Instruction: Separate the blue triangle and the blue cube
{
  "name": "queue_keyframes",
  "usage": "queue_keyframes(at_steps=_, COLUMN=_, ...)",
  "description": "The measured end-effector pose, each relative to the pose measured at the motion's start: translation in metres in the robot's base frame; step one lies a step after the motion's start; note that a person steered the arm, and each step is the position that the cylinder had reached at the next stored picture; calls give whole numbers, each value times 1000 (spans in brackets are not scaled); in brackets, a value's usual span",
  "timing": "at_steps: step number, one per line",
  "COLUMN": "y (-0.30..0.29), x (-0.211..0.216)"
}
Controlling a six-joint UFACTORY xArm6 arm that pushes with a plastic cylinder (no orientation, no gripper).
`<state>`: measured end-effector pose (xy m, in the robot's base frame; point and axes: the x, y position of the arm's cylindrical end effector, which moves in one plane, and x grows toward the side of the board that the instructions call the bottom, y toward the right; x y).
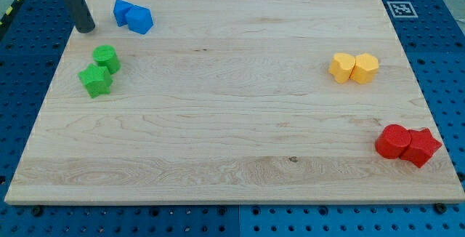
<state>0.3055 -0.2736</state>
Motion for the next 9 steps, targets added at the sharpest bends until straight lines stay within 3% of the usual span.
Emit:
queue_keyframes(at_steps=2, y=5, x=-40)
queue_keyframes(at_steps=7, y=101, x=-39)
queue_keyframes(at_steps=9, y=138, x=-70)
